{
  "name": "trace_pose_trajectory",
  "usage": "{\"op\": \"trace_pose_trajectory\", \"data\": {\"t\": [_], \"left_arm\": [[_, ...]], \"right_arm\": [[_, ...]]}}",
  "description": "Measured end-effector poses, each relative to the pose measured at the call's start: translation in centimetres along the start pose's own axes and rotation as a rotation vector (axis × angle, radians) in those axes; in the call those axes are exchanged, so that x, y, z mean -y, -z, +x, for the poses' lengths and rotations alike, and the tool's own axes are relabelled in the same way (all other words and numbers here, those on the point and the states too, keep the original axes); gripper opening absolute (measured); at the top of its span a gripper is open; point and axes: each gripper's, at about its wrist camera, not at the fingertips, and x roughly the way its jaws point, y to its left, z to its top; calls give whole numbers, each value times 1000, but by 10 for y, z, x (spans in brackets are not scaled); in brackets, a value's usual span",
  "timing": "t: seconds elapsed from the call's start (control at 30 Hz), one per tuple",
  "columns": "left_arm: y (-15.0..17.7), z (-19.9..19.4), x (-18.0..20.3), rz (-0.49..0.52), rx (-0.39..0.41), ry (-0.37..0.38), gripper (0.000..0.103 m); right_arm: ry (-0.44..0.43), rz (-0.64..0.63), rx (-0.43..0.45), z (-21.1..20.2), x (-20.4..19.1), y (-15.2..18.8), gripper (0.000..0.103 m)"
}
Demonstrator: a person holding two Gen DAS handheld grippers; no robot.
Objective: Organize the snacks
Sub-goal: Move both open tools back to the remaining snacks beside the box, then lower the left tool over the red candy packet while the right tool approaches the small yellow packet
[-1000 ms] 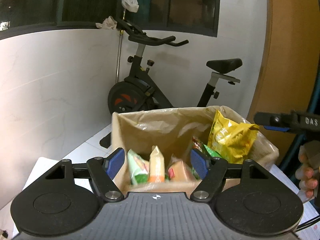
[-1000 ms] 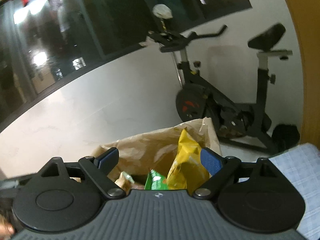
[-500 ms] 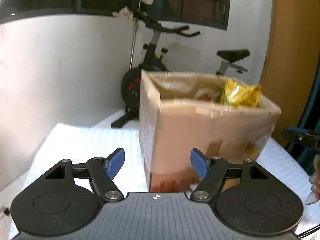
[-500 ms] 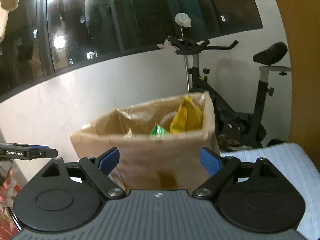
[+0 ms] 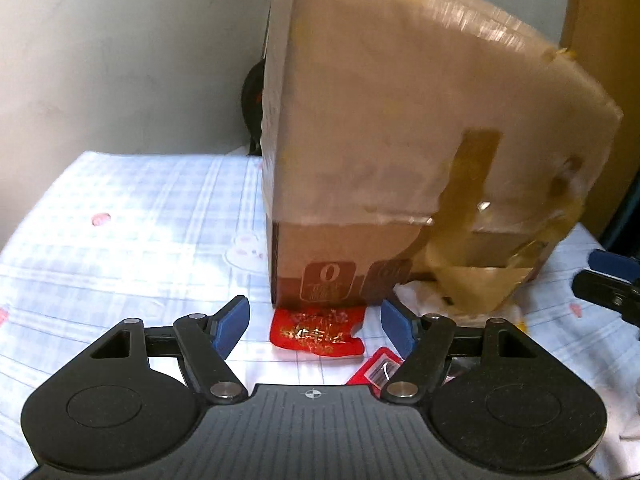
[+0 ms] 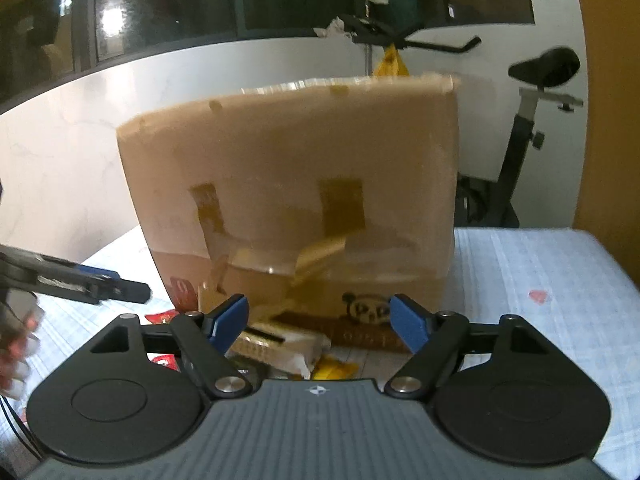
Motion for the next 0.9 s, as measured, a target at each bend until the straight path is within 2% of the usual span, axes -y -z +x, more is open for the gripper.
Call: {"op": "trace_pose_trajectory", "data": {"t": [0.1, 0.2, 0.4, 0.57, 0.63, 0.9], "left_arm": [[1, 19, 4, 30, -26, 15, 75], [3, 33, 7, 75, -37, -24, 75], [5, 52, 3, 72, -52, -21, 75], [9, 55, 10, 134, -38, -38, 75], [11, 52, 11, 128, -30, -37, 69], [29, 33, 5, 89, -30, -11, 65]], "right_arm": [[-2, 18, -19, 4, 4, 8, 80], [1, 32, -32, 5, 10, 13, 79], [9, 70, -52, 9, 19, 24, 79], [11, 80, -63, 14, 20, 31, 78], [19, 66, -65, 16, 19, 33, 78], [35, 58, -83, 22, 21, 49, 76]]}}
